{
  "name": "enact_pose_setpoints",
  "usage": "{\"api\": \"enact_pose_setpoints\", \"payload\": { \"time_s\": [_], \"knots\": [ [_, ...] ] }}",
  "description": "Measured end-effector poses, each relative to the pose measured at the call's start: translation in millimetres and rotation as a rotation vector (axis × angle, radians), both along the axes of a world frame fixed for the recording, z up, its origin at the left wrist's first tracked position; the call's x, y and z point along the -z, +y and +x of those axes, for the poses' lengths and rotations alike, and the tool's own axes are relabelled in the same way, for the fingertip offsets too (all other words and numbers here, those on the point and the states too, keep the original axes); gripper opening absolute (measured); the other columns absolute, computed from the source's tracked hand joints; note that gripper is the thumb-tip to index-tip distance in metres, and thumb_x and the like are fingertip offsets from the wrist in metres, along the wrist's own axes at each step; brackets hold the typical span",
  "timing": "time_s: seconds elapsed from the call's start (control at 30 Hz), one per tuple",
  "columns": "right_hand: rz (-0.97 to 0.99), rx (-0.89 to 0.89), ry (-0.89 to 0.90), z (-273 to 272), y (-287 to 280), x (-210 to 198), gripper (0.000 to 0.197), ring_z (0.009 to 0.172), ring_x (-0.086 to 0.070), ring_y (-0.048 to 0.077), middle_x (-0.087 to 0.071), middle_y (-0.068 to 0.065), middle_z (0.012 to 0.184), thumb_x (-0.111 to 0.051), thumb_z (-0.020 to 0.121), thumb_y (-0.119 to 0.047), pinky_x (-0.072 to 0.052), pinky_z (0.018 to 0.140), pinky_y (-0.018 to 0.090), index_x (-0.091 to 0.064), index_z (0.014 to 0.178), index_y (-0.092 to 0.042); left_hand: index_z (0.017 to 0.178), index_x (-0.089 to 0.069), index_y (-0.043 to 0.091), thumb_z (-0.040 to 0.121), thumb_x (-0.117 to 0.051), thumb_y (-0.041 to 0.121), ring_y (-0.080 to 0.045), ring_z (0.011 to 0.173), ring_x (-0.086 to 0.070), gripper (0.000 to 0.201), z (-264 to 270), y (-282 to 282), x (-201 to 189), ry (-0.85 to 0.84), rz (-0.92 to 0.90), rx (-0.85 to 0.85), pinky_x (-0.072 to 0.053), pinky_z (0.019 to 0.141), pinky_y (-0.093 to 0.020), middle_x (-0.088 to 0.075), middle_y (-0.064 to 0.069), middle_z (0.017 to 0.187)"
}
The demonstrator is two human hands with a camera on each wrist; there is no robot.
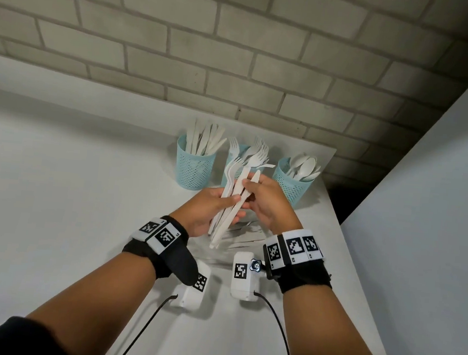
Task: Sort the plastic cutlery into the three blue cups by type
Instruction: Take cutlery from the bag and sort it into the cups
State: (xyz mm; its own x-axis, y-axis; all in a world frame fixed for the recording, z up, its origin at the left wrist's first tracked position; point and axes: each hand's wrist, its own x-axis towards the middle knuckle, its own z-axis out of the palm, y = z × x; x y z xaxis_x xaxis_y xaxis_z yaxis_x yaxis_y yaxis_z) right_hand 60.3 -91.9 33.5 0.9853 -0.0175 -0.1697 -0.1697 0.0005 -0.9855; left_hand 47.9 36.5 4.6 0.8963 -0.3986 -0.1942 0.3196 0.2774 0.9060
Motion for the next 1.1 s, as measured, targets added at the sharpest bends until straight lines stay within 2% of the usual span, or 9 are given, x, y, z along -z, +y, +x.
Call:
{"api": "enact_pose_setpoints", "payload": {
  "time_s": [0.17,0.4,0.53,0.63,0.73,0.83,0.93,1.03,1.1],
  "knots": [
    [-0.068,0.037,-0.030,5,4,3,0.017,0.084,-0.063,0.025,-0.065,0.012,0.096,-0.047,0.097,-0.012,-0.052,0.083,0.043,-0.057,0.110,-0.007,0.104,-0.063,0.005,0.090,-0.057,0.008,-0.012,0.063,-0.069,0.015,7,-2,3,0.026,-0.012,-0.070,-0.057,0.063,-0.024,-0.073,-0.006,0.080],
    [0.004,0.010,-0.023,7,0,4,0.011,0.072,-0.065,0.019,-0.068,0.007,0.085,-0.054,0.092,-0.006,-0.057,0.062,0.029,-0.062,0.099,-0.004,0.099,-0.065,0.005,0.091,-0.056,0.014,-0.012,0.065,-0.070,0.015,6,-4,1,0.034,-0.021,-0.077,-0.058,0.064,-0.025,-0.074,-0.005,0.078],
    [0.053,0.008,0.002,9,-1,3,0.013,0.077,-0.065,0.022,-0.068,0.011,0.093,-0.052,0.093,-0.004,-0.054,0.075,0.037,-0.063,0.088,-0.007,0.103,-0.064,0.004,0.092,-0.054,0.016,-0.014,0.069,-0.070,0.019,7,1,-1,0.048,0.009,-0.051,-0.058,0.068,-0.029,-0.072,-0.009,0.083],
    [0.065,0.012,0.025,12,2,1,0.012,0.079,-0.065,0.023,-0.065,0.016,0.102,-0.048,0.095,-0.003,-0.053,0.079,0.039,-0.060,0.097,-0.002,0.103,-0.064,0.002,0.091,-0.056,0.012,-0.014,0.067,-0.070,0.018,7,3,-2,0.043,0.031,-0.064,-0.059,0.067,-0.029,-0.071,-0.010,0.084],
    [0.056,-0.021,0.035,15,5,-4,0.012,0.082,-0.064,0.024,-0.064,0.018,0.105,-0.048,0.095,-0.003,-0.053,0.082,0.041,-0.059,0.089,-0.005,0.102,-0.064,0.001,0.090,-0.057,0.010,-0.013,0.064,-0.070,0.016,7,5,-4,0.034,0.041,-0.099,-0.059,0.060,-0.026,-0.070,-0.011,0.084],
    [0.042,-0.053,0.043,21,8,-10,0.014,0.087,-0.065,0.027,-0.063,0.020,0.110,-0.049,0.093,0.002,-0.053,0.082,0.040,-0.058,0.084,-0.006,0.101,-0.065,0.003,0.090,-0.059,0.012,-0.014,0.065,-0.070,0.016,10,7,-5,0.006,0.071,-0.142,-0.059,0.063,-0.026,-0.069,-0.013,0.088],
    [0.000,-0.067,0.068,30,12,-19,0.011,0.107,-0.061,0.034,-0.061,0.025,0.118,-0.048,0.092,0.005,-0.051,0.087,0.040,-0.057,0.091,-0.002,0.097,-0.067,0.008,0.090,-0.058,0.017,-0.015,0.069,-0.070,0.014,12,10,-5,-0.011,0.049,-0.173,-0.058,0.070,-0.029,-0.070,-0.012,0.090],
    [-0.020,-0.064,0.071,35,19,-30,0.020,0.110,-0.060,0.037,-0.061,0.027,0.116,-0.046,0.093,0.006,-0.050,0.085,0.039,-0.053,0.112,0.006,0.099,-0.067,0.007,0.092,-0.056,0.019,-0.016,0.072,-0.070,0.017,15,16,-6,-0.009,0.045,-0.208,-0.058,0.067,-0.027,-0.071,-0.009,0.088],
    [-0.038,-0.061,0.069,38,22,-38,0.021,0.110,-0.060,0.039,-0.061,0.027,0.113,-0.046,0.093,0.005,-0.050,0.085,0.040,-0.052,0.113,0.007,0.100,-0.067,0.007,0.093,-0.056,0.022,-0.019,0.079,-0.068,0.020,17,21,-6,-0.011,0.059,-0.220,-0.056,0.073,-0.030,-0.070,-0.008,0.091]
  ]
}}
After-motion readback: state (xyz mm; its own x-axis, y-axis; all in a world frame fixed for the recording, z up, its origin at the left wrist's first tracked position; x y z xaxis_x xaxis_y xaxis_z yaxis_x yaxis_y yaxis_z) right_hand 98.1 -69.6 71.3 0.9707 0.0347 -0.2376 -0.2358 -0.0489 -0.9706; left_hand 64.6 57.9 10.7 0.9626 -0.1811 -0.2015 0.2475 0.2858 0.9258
